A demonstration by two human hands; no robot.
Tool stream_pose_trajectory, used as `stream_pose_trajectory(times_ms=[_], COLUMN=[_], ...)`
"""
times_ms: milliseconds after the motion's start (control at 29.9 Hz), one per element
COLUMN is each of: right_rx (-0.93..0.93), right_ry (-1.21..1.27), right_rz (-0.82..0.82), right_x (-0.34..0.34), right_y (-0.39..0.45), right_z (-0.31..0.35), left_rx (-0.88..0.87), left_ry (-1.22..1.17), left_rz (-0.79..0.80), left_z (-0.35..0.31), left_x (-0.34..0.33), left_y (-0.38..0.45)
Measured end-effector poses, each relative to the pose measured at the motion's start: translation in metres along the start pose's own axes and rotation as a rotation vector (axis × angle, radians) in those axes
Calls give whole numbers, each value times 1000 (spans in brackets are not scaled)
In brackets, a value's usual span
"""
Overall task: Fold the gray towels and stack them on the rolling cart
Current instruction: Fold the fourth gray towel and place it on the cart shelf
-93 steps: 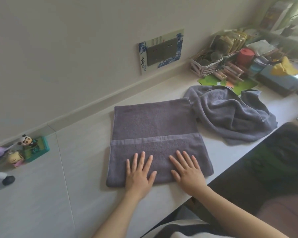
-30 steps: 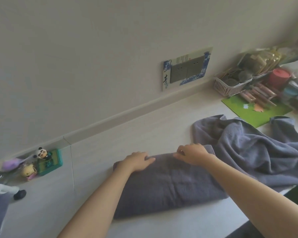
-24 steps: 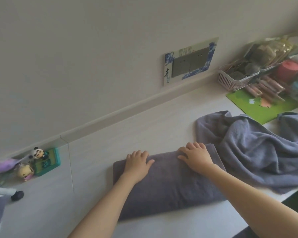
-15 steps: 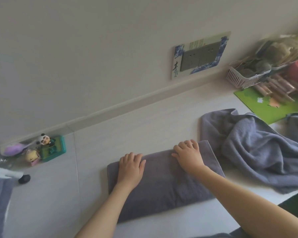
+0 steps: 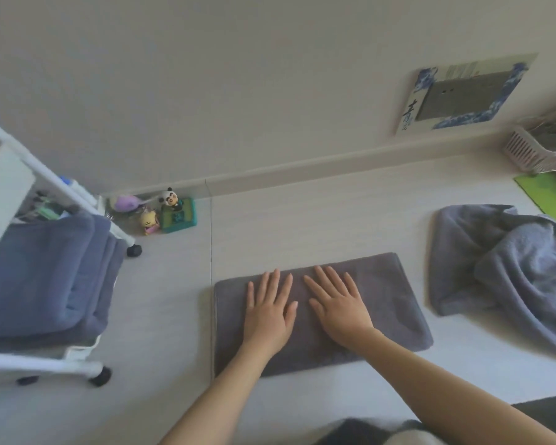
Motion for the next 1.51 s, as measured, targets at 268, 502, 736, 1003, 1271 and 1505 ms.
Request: stream_pose_trajectory(times_ms=[268, 502, 736, 1003, 1271, 1505], right_rx=[-379, -338, -338, -398, -384, -523], right_ry=[-45, 296, 1216, 1309, 1286, 1345], right_rz=[-42, -211, -350, -349, -298, -499], right_x=[-1, 9, 13, 2, 2, 34], right_y=[-36, -33, -42, -39, -38, -56], right_z=[-53, -20, 55, 60, 59, 16], left_rx=[349, 628, 915, 831, 551, 401], left_ry=[-35, -365, -845, -1411, -1306, -963], left_rz=[42, 19, 64, 318, 244, 84], left_z=[54, 56, 72, 70, 13, -51], left_x=[-7, 16, 24, 57, 120, 141], left_y=[-32, -42, -45, -40, -29, -11])
Point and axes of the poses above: each hand's wrist, its own y-axis towards the middle knuckle, its own x-axis out of the back of the hand, z = x × y, the point moved 3 cm from there along y, towards the middle knuckle, and after that the axes turned 6 degrees about x, right-handed, at the moved point
